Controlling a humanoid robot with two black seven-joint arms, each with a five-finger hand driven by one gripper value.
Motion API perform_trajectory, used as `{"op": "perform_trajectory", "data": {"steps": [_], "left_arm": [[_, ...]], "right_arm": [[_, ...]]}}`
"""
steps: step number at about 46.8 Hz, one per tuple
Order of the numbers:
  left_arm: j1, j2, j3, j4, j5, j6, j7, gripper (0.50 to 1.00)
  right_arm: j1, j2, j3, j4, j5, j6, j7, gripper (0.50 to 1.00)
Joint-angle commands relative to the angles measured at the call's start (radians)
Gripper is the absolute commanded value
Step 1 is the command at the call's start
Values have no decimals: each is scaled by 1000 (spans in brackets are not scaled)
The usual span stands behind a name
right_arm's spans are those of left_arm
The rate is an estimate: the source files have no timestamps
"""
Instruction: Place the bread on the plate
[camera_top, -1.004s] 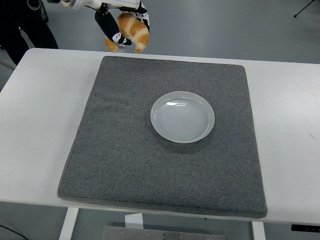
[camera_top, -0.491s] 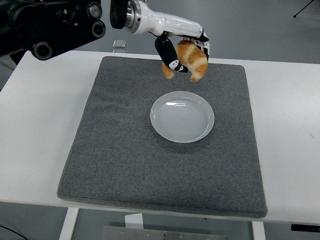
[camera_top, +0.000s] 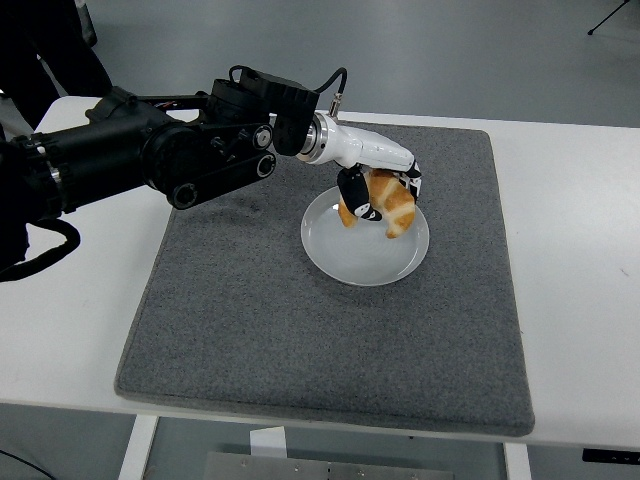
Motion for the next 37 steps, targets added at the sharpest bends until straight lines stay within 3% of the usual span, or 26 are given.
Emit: {"op": "perform_trajectory", "data": {"steps": [1,37], "left_arm": [[13,-14,1,12,2,2,2,500],[50,-31,90,35,24,25,8,500]], "right_arm": [[0,0,1,0,0,0,0,952],[0,0,-1,0,0,0,0,952]]}}
